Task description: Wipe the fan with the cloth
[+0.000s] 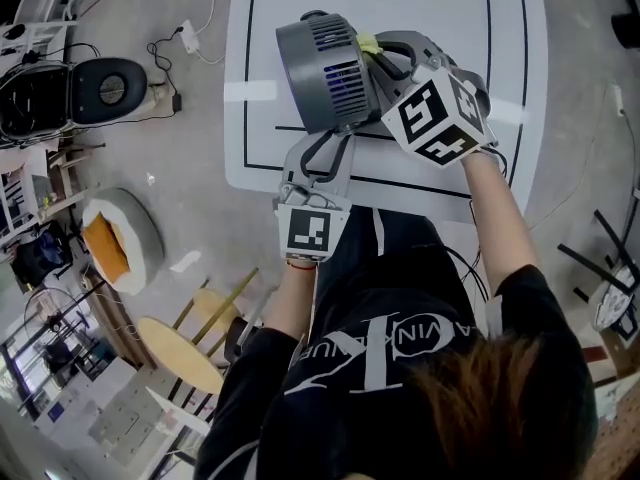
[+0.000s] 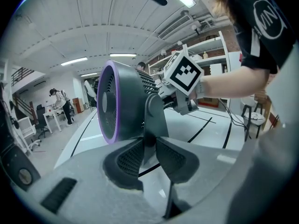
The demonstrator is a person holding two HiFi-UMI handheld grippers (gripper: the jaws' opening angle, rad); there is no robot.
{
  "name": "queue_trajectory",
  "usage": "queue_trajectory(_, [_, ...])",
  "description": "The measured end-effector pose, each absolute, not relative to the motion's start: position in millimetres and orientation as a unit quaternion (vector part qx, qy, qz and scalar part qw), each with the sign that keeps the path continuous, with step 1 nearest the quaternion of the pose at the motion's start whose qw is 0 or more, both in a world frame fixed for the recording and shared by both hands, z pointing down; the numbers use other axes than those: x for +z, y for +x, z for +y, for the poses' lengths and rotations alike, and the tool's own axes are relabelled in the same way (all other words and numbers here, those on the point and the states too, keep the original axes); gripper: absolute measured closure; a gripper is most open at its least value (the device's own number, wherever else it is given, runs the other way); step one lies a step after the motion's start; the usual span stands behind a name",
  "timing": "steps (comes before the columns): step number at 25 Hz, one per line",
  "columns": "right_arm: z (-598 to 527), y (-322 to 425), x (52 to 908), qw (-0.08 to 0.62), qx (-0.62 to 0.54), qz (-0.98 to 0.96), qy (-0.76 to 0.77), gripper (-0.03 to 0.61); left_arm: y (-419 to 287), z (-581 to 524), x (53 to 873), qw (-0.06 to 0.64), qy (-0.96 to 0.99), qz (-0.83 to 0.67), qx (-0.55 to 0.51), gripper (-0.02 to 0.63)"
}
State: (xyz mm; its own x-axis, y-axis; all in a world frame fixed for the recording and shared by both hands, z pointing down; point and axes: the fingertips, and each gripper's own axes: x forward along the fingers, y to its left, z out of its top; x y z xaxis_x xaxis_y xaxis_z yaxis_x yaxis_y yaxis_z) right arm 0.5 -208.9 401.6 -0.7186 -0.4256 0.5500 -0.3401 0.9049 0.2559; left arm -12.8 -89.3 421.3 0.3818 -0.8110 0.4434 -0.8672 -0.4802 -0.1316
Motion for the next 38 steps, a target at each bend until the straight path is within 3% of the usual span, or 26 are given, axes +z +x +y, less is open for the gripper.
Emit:
queue_trajectory(15, [-146,25,391,0.292,0.034,-0.934,0.205,0.552,-11,-87,421,0.046,0.842,-0.48,0.243,0.525])
queue_trajectory(28, [-146,32,338,0.18,0.051,-0.953,0.238,0.552,-5,-77,425,0.052,0.842,-0.483,0.234,0.528])
queue_trajectory(38, [-202,26,329,0.148,0.053,-0.954,0.254,0.552,-3,-91,419,0.064,0.836,-0.493,0.232,0.537])
